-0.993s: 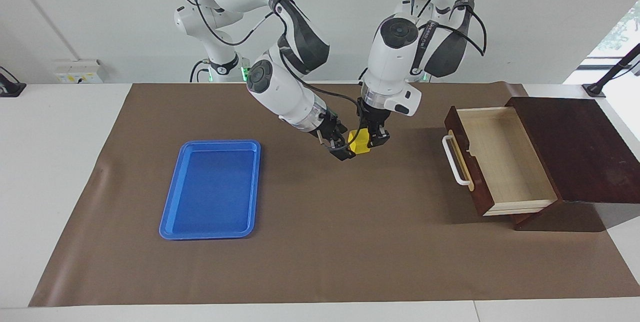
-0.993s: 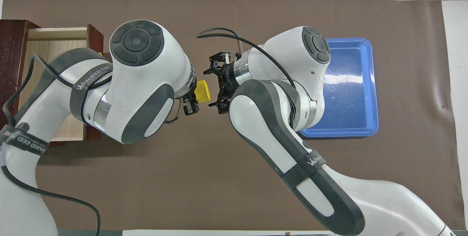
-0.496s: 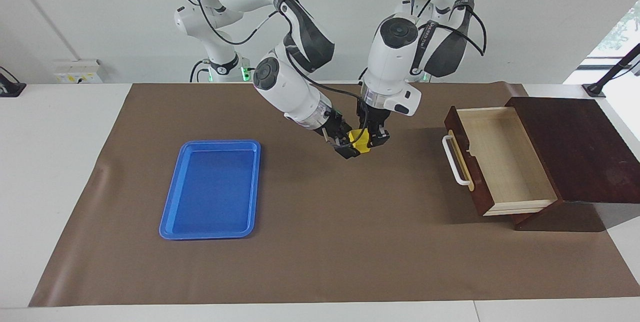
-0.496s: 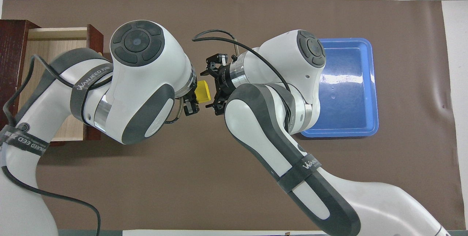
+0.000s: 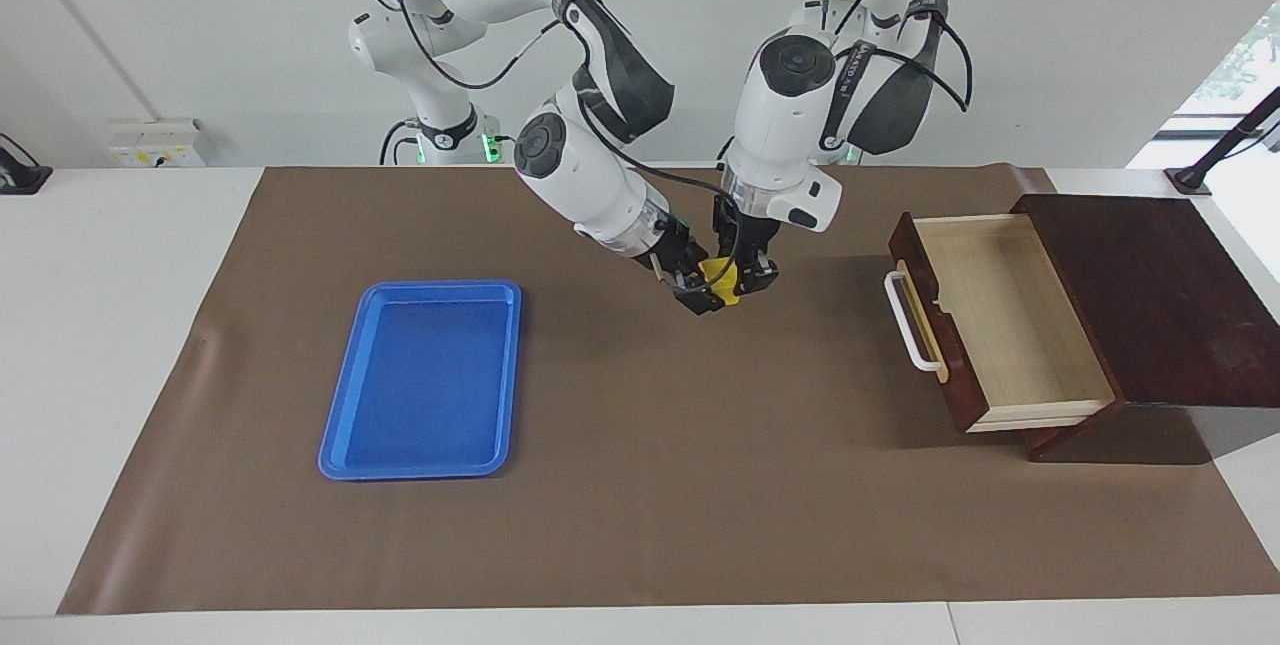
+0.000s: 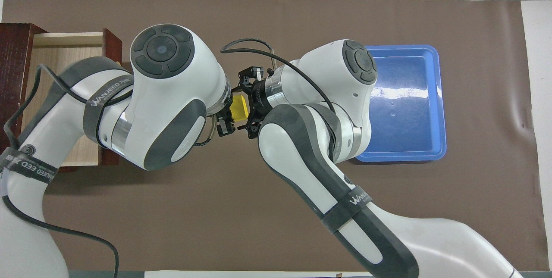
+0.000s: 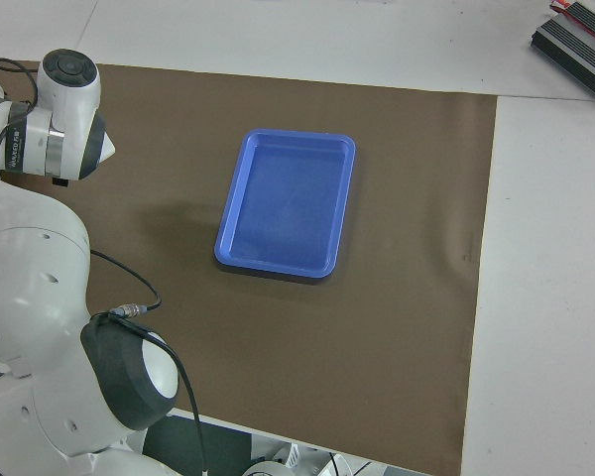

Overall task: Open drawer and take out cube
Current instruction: 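Close the right gripper on the cube and open the left gripper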

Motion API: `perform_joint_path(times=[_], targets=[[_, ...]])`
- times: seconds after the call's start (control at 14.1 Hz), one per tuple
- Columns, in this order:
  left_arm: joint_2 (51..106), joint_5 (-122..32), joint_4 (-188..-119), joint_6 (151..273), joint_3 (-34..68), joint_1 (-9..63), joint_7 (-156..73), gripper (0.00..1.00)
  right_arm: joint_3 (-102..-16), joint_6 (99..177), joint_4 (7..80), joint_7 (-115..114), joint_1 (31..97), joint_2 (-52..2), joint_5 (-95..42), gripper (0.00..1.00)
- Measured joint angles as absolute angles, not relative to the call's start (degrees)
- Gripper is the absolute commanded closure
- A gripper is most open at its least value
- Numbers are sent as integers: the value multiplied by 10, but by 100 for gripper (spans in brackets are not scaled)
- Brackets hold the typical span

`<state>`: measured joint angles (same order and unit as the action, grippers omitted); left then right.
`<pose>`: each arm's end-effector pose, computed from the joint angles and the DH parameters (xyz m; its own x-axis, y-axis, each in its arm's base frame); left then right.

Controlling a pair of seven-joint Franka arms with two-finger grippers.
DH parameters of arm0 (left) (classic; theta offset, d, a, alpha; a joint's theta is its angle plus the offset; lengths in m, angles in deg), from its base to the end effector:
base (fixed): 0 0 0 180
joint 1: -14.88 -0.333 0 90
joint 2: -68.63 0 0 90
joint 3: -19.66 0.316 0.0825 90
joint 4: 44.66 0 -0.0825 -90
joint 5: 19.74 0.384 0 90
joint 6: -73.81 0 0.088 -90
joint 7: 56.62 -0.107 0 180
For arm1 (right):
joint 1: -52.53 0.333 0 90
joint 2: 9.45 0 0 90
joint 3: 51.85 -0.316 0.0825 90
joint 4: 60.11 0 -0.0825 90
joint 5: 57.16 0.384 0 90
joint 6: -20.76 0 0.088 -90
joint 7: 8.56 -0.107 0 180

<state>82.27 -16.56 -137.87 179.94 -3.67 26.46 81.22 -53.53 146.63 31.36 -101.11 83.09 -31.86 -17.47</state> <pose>0.5311 -0.3393 0.4911 -0.2195 0.9751 -0.0323 0.9755 0.2188 -0.0249 0.5755 0.3864 0.4350 0.1428 -0.7905 -0.5955 -0.9890 -0.1382 -0.0538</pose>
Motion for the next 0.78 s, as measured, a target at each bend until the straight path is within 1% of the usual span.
perform_joint_path(times=[0.14,0.21,0.28,0.35,0.5,0.57,0.64,0.78], targets=[[823,-166,-1379,1799,-37,265,812,100,-535,1468,315,-1013,831,-319,-175,9],[823,-166,-1379,1799,-37,265,812,100,-535,1468,315,-1013,831,-320,-175,11],[823,-166,-1379,1799,-37,265,812,100,-535,1468,315,-1013,831,-321,-175,16],[823,-166,-1379,1799,-37,265,812,100,-535,1468,316,-1013,831,-321,-175,29],[823,-165,-1379,1799,-37,265,812,100,-535,1469,316,-1013,831,-321,-175,58],[823,-166,-1379,1798,-37,265,812,100,-534,1471,316,-1013,831,-321,-175,82],[822,-162,-1380,1799,-38,265,807,100,-534,1470,316,-1013,831,-321,-175,100],[822,-162,-1381,1799,-38,265,807,100,-534,1470,316,-1013,831,-321,-175,100]])
